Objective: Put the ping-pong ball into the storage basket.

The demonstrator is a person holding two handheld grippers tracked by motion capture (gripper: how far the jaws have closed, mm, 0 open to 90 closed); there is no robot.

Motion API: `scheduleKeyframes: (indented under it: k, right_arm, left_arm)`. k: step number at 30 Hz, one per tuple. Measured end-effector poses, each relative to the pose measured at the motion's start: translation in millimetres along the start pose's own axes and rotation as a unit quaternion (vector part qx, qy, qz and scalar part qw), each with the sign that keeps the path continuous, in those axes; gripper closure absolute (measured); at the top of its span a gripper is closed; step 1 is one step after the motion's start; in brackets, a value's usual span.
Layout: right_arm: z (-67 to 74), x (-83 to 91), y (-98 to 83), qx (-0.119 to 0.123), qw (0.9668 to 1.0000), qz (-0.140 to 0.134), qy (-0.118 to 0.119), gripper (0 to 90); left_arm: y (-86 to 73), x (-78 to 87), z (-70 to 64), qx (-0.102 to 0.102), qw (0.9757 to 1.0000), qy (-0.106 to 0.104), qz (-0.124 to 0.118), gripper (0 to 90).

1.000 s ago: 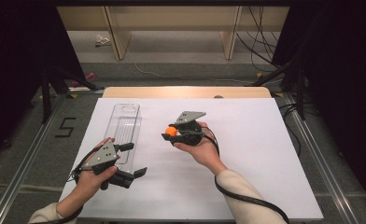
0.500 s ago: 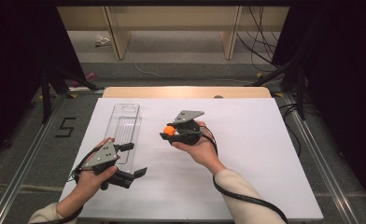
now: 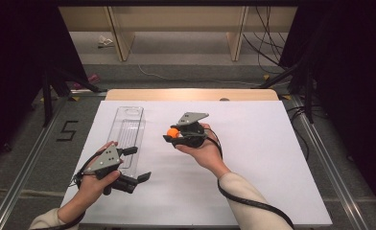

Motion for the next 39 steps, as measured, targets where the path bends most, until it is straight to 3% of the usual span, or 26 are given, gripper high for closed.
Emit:
scheduleKeyframes:
  k: [39]
  right_arm:
    - [5.2, -9.6, 12.3, 0.003, 1.0000, -0.008, 0.005, 51.6]
  left_arm:
    - [0.1, 0.7, 0.2, -0.001, 1.0000, 0.000, -0.001, 2.4]
Point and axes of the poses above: each handheld gripper's, and its own axes: x roughly backward along the jaws, y roughly out of its top, z roughly to its left, the point moved 8 cm from there along -x, roughly forward along the jaws, and after that the axes turned 5 degrees about y, right-handed, at the moved point
